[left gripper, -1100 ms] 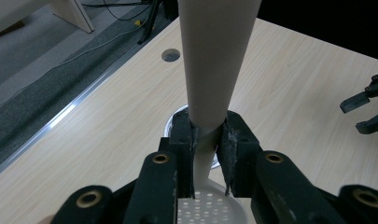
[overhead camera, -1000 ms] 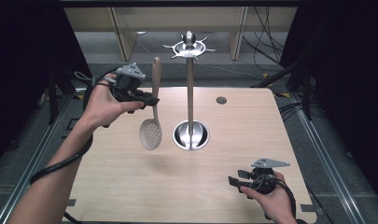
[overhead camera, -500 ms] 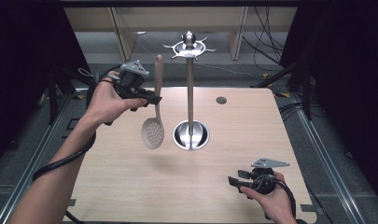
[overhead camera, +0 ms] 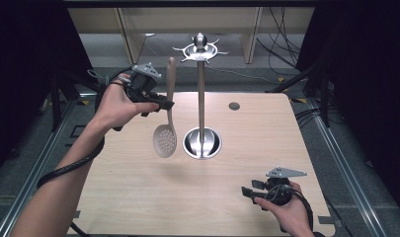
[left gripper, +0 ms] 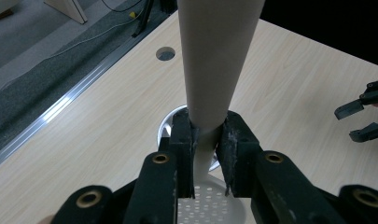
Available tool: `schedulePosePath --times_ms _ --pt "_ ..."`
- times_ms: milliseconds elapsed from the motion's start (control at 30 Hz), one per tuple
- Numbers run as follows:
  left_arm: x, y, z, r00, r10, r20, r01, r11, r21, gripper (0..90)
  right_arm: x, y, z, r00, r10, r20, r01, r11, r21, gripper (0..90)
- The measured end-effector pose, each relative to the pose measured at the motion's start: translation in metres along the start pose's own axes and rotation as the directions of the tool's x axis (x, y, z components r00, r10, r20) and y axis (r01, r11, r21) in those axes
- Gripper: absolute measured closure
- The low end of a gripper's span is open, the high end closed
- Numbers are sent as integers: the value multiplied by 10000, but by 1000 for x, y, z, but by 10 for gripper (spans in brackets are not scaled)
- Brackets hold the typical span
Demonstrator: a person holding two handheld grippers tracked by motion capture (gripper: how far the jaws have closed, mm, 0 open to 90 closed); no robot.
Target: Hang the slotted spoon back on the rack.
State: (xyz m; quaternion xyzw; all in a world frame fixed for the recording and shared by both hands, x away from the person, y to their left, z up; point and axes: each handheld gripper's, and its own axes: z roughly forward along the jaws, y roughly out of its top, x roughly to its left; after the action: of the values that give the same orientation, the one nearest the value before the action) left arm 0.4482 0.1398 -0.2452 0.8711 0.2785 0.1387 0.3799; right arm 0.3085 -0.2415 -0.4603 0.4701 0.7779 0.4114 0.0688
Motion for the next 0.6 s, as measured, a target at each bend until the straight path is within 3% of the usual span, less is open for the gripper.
schedulePosePath --times_ms 133,200,233,600 --pt "0 3 1 10000 24 -5 -24 10000 69 757 0 0 0 10000 -8 -69 9 10000 19 468" --pt "-1 4 2 10000 37 12 -37 10000 59 757 1 0 0 9993 321 -169 -320 9995 57 469" --pt "-1 5 2 10000 49 46 -50 9999 95 757 -1 0 0 10000 67 -35 -67 10000 -7 469" --pt "0 9 6 10000 2 66 -4 9997 236 757 -1 0 0 9999 89 -80 -90 10000 -39 468"
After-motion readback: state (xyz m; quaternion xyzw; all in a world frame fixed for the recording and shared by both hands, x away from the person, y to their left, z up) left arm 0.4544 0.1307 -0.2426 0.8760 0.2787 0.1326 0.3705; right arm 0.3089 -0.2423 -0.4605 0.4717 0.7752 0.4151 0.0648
